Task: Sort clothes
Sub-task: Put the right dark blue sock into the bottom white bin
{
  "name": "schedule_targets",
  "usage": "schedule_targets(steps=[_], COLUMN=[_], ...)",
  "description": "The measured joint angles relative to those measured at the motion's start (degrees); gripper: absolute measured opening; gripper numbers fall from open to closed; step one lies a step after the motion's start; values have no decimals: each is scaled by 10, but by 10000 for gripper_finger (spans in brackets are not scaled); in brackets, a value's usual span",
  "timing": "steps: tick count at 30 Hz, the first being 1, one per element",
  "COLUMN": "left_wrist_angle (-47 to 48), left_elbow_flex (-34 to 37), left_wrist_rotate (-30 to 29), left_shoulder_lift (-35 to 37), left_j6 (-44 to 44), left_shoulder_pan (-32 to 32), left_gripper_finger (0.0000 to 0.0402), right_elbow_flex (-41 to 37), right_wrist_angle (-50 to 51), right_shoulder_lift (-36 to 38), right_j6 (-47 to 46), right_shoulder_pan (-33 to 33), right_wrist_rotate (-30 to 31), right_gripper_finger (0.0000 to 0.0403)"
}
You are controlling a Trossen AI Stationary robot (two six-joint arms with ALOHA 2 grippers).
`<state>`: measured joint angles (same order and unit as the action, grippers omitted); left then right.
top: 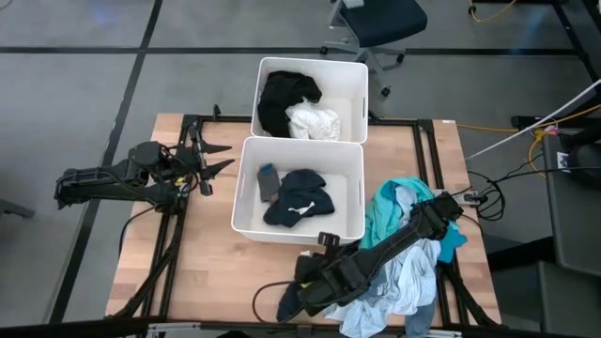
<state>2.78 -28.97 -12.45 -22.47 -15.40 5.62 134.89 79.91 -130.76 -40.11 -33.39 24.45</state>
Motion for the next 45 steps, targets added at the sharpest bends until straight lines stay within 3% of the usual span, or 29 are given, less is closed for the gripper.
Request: schedule_targets(steps=[11,25,33,45], left_wrist_angle=[0,0,0,0], left_elbow_flex=[0,0,0,0], left_wrist_rotate=[0,0,0,0], left_shoulder_lift=[0,0,0,0], left_j6=[0,0,0,0], left_shoulder_pan=[0,0,0,0], left_gripper_finger=[150,150,150,150], right_elbow_flex=[1,1,-13,-125], right_wrist_angle=[-23,-32,18,-3], right_shoulder_lift=[79,185,192,191], right_j6=[5,64,74,72], right_shoulder_pan=[4,56,131,203], right_wrist_rotate=[39,201,201,101], right_gripper_finger=[14,16,16,17])
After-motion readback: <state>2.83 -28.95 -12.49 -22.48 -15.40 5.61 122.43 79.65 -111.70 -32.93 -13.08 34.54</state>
